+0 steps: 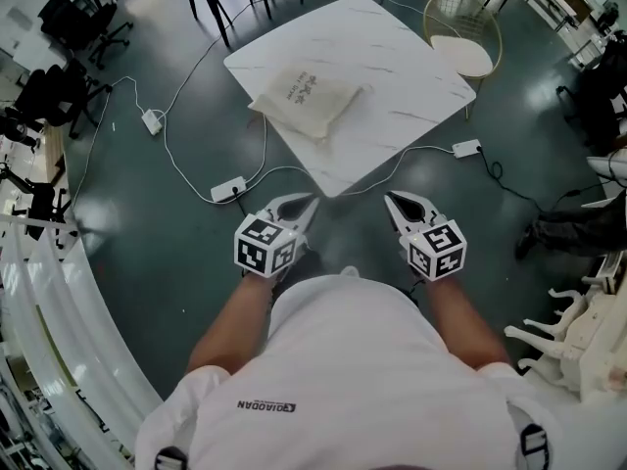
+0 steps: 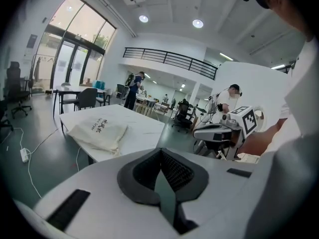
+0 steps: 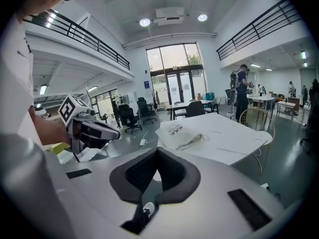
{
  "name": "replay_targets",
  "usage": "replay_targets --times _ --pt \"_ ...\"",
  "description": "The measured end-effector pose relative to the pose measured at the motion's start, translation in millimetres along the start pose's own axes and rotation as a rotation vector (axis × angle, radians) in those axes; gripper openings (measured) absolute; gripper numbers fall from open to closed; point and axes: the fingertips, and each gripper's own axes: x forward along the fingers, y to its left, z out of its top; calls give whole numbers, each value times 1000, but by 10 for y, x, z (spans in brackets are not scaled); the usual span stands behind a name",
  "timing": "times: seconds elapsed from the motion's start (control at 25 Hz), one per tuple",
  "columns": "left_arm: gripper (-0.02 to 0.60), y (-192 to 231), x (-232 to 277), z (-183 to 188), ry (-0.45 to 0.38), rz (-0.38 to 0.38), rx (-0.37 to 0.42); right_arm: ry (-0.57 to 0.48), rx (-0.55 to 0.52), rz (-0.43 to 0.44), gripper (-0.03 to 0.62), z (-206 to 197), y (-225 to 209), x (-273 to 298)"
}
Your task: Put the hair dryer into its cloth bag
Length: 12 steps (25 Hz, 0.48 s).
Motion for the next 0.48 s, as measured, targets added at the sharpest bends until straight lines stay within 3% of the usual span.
replay_targets --times 0.28,0.48 --pt "28 -91 -157 -28 9 17 1 -28 19 13 21 11 90 -108" --pt "28 10 -145 219 -3 -1 45 -44 36 6 21 108 193 -71"
